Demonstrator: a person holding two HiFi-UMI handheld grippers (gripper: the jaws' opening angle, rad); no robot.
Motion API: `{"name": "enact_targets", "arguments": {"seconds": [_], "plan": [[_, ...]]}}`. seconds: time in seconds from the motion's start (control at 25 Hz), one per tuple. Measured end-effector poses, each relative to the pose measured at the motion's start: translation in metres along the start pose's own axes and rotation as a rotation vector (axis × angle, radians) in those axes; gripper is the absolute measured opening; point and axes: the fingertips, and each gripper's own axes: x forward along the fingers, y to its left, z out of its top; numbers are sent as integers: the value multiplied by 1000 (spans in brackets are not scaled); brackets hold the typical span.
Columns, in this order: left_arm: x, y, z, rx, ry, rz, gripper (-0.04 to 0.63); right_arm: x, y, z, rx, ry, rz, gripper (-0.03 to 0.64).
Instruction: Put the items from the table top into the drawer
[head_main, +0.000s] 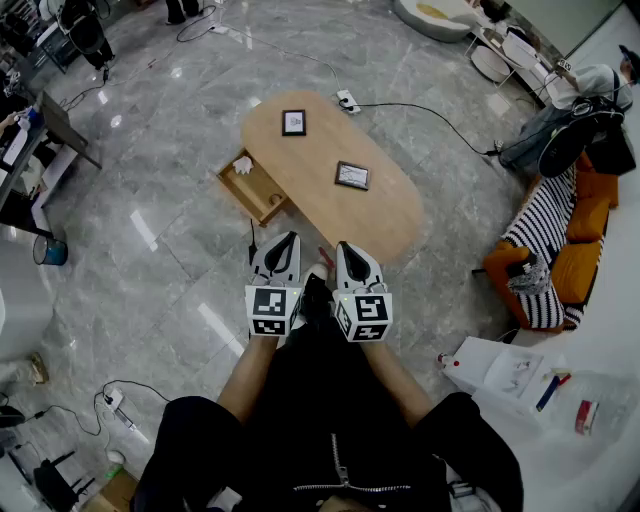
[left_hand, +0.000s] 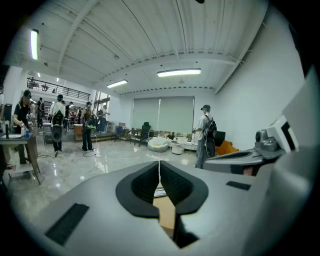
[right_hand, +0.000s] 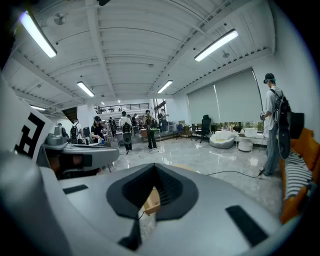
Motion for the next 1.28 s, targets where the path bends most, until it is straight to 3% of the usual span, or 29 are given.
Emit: {"name": "enact_targets", "arguments": {"seconds": [0.36,0.64,1.04,1.28], "plan": [[-5,-7,4,-2,7,-4,18,-6,21,11,-36,-34,83,8],[-4,-6,3,-7,3,2,18,-8,21,9,-4,-26,95,8],[-4,-18,8,46,-32,2,12,-14,12,3,32,-11,88,8],[3,-22,4,49,-12,7,12,-12,4,-1,50,5,84,8]]}}
